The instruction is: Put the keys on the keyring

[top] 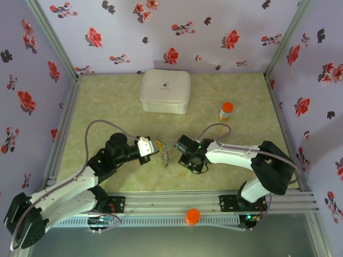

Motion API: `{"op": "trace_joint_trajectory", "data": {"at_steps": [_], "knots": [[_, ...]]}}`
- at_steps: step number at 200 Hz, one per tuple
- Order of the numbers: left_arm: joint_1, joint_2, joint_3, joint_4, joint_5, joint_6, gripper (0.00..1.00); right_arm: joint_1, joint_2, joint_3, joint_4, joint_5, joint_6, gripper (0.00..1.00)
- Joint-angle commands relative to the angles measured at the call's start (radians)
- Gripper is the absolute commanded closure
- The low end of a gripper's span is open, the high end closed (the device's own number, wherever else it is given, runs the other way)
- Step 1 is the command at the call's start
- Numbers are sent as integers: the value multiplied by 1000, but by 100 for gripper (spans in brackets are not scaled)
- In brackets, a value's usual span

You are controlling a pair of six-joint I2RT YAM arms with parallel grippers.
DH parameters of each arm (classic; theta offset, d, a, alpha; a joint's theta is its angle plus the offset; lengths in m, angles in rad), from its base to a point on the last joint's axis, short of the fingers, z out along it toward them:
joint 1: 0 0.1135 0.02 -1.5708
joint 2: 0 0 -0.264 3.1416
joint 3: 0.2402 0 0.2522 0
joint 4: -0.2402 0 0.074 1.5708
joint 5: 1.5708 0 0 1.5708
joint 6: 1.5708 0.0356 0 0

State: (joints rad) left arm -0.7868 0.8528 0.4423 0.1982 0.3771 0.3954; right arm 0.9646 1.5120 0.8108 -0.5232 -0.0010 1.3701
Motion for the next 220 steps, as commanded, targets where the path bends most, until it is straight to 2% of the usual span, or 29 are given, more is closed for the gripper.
{"op": "trace_joint_trajectory", "data": {"at_steps": [1,19,49,89,149,220], "knots": [[-7,-8,19,18,2,13,100,-43,-40,21,-61,36,-120,100],[-7,-2,21,17,2,17,100,-107,-50,62,-94,6,-304,100],[-6,10,27,5,2,24,100,-193,22,217,-270,-45,-619,100],[-9,11,24,3,2,23,100,-231,127,324,-344,-84,-832,100],[-11,-1,18,-20,-10,20,100,-230,283,435,-369,-96,-923,100],[-13,6,13,-6,-17,28,100,-202,346,417,-362,-126,-923,100]]}}
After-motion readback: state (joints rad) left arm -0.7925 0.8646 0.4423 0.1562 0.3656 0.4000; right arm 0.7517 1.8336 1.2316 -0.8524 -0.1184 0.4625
